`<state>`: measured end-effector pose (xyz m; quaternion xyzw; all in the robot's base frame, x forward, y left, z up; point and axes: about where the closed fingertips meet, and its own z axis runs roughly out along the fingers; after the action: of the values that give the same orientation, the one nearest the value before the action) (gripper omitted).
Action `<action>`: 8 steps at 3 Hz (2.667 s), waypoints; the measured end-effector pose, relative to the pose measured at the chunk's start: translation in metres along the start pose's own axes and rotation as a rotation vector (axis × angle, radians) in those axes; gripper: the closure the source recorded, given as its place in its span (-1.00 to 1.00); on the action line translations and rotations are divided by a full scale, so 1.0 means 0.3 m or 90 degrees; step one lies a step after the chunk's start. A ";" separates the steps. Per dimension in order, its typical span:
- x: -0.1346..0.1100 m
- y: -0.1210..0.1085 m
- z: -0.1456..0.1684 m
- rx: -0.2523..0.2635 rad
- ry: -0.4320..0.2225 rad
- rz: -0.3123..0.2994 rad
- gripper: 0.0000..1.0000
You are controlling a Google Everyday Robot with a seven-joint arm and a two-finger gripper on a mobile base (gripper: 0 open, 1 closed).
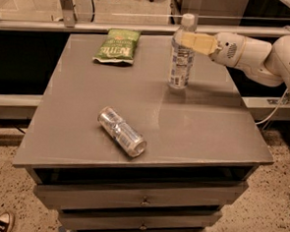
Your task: Place blue plastic bottle upright
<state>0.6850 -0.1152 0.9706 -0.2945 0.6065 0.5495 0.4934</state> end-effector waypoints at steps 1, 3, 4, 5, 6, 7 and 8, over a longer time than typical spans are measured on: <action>0.017 -0.010 -0.005 -0.008 -0.005 0.013 0.68; 0.044 -0.019 -0.004 -0.022 -0.006 0.026 -0.25; 0.054 -0.017 -0.006 -0.026 -0.010 0.023 -0.72; 0.053 -0.009 -0.019 -0.026 -0.017 0.011 -1.00; 0.044 -0.001 -0.049 -0.017 -0.011 -0.014 -1.00; 0.029 0.024 -0.128 0.003 0.016 -0.097 -1.00; 0.012 0.048 -0.270 0.030 0.038 -0.195 -1.00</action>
Offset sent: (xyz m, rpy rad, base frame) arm 0.0009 -0.0089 -0.0183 0.0355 0.0400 0.0246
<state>0.6485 -0.1888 0.9653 -0.3880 0.5820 0.4442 0.5598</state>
